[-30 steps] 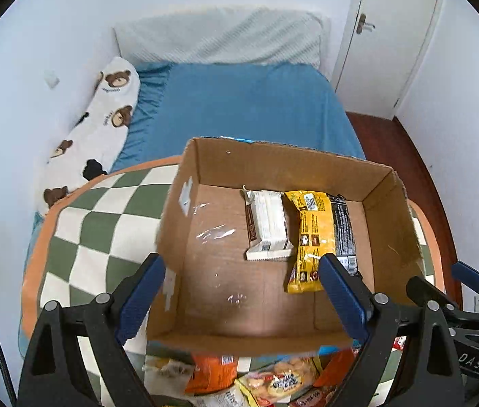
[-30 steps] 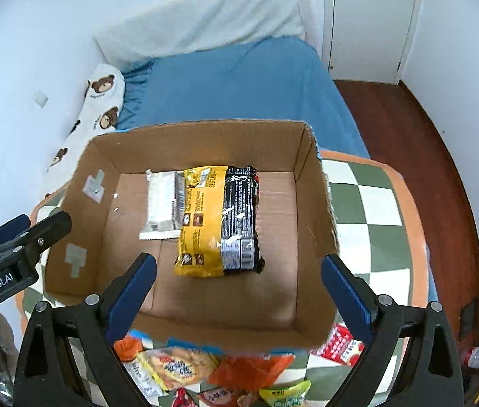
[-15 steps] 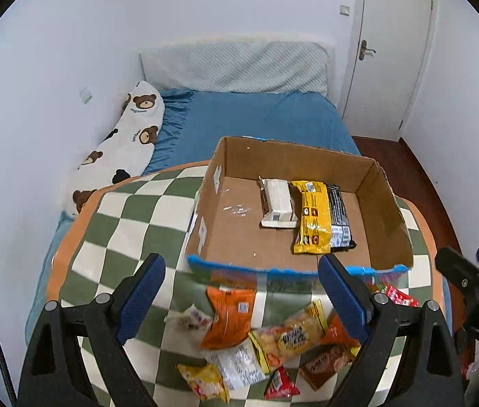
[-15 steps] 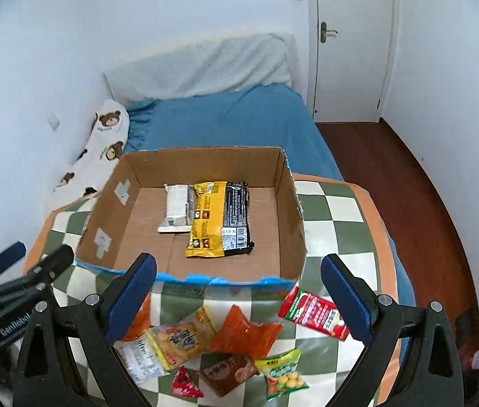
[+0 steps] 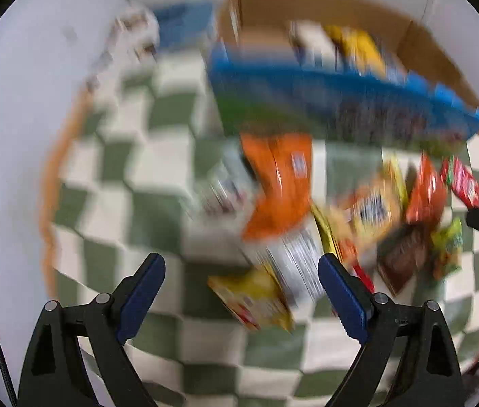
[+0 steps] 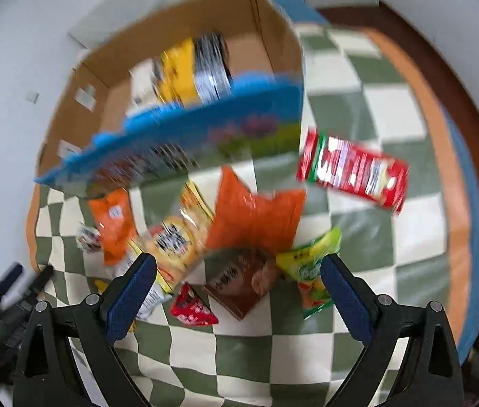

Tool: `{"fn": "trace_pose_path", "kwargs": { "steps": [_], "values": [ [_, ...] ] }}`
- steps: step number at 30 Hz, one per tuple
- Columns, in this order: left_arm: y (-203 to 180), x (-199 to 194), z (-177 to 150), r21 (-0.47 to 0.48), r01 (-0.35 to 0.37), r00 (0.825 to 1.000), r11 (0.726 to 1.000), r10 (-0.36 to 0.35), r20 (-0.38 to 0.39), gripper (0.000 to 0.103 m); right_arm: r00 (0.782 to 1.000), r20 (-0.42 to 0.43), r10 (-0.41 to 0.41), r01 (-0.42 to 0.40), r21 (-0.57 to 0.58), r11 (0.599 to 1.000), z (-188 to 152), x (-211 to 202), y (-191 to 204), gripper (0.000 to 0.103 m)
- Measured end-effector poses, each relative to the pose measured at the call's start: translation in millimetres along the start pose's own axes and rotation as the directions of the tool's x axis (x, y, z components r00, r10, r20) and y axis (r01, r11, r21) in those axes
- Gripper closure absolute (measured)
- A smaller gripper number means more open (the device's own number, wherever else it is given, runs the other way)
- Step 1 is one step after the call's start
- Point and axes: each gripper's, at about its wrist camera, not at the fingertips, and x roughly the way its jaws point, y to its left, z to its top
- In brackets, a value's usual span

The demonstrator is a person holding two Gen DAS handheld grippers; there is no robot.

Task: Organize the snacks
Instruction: 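Grasp the white printed packet with the left tool while the right tool grasps the yellow cookie bag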

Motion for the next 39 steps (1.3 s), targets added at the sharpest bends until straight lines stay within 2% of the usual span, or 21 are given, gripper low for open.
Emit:
{"fn": "trace_pose_path", "kwargs": {
  "steps": [1,3,5,7,10,12,14,15,18,20,23,27,31,34,36,37,39],
  "values": [
    [1,15,-3,-0.037,0.051,0.997,0.998,-0.053,-0.056,0.011,1.0,-0.016,-0.007,0.007,-0.001,1.0,-3,11,-2,0.008],
    [0,39,-5,-0.119,0.132,0.981,0.984,-0.147,-0.127,0.011,0.999,-0.051,0.002,-0.002,0.012,1.0,-6,29,-3,0.021],
    [-2,59,-5,-0.211,0.192,0.96,0.959,-0.228,-0.164,0.011,0.994,-0.098,0.039,-0.035,0.04,0.999,-9,46,-5,0.027],
    [-8,72,-1,-0.236,0.172,0.96,0.957,-0.216,-0.176,0.011,0.985,-0.141,0.098,-0.087,0.086,0.993,-12,61,-5,0.028],
    [-19,84,6,-0.201,0.105,0.975,0.974,-0.141,-0.175,0.011,0.957,-0.184,0.223,-0.187,0.194,0.963,-12,85,-2,0.027],
    [-19,92,5,-0.202,0.081,0.972,0.976,-0.122,-0.199,0.011,0.942,-0.19,0.275,-0.223,0.258,0.94,-11,101,0,0.027],
    [-14,96,0,-0.211,0.059,0.973,0.976,-0.104,-0.207,0.011,0.929,-0.205,0.309,-0.234,0.324,0.917,-9,120,3,0.024],
    [-12,97,-3,-0.218,0.061,0.972,0.974,-0.108,-0.21,0.011,0.925,-0.211,0.316,-0.228,0.355,0.906,-9,130,6,0.02],
    [-8,100,-13,-0.22,0.049,0.971,0.974,-0.099,-0.22,0.011,0.92,-0.227,0.318,-0.209,0.403,0.891,-7,155,17,0.019],
    [-7,101,-19,-0.216,0.041,0.97,0.975,-0.091,-0.227,0.011,0.924,-0.243,0.294,-0.182,0.399,0.899,-6,168,29,0.019],
    [-5,100,-26,-0.216,0.044,0.97,0.976,-0.093,-0.225,0.011,0.946,-0.253,0.204,-0.11,0.34,0.934,-3,174,45,0.021],
    [-1,97,-34,-0.214,0.059,0.971,0.975,-0.106,-0.216,0.011,0.961,-0.246,0.126,-0.07,0.226,0.972,-4,167,56,0.042],
    [5,95,-43,-0.253,0.107,0.96,0.961,-0.166,-0.223,0.011,0.967,-0.256,0.009,0.005,0.054,0.999,-10,157,55,0.046],
    [12,100,-50,-0.322,0.162,0.94,0.933,-0.245,-0.238,0.011,0.964,-0.245,-0.101,0.077,-0.106,0.991,-15,152,60,0.046],
    [11,109,-54,-0.386,0.202,0.916,0.9,-0.313,-0.25,0.011,0.955,-0.244,-0.17,0.116,-0.22,0.969,-22,151,65,0.046],
    [10,113,-56,-0.411,0.2,0.909,0.89,-0.325,-0.261,0.011,0.95,-0.237,-0.203,0.137,-0.268,0.954,-26,151,69,0.046],
    [13,118,-63,-0.459,0.191,0.915,0.868,-0.327,-0.236,0.012,0.94,-0.231,-0.25,0.16,-0.349,0.923,-34,151,77,0.046]
  ]
}}
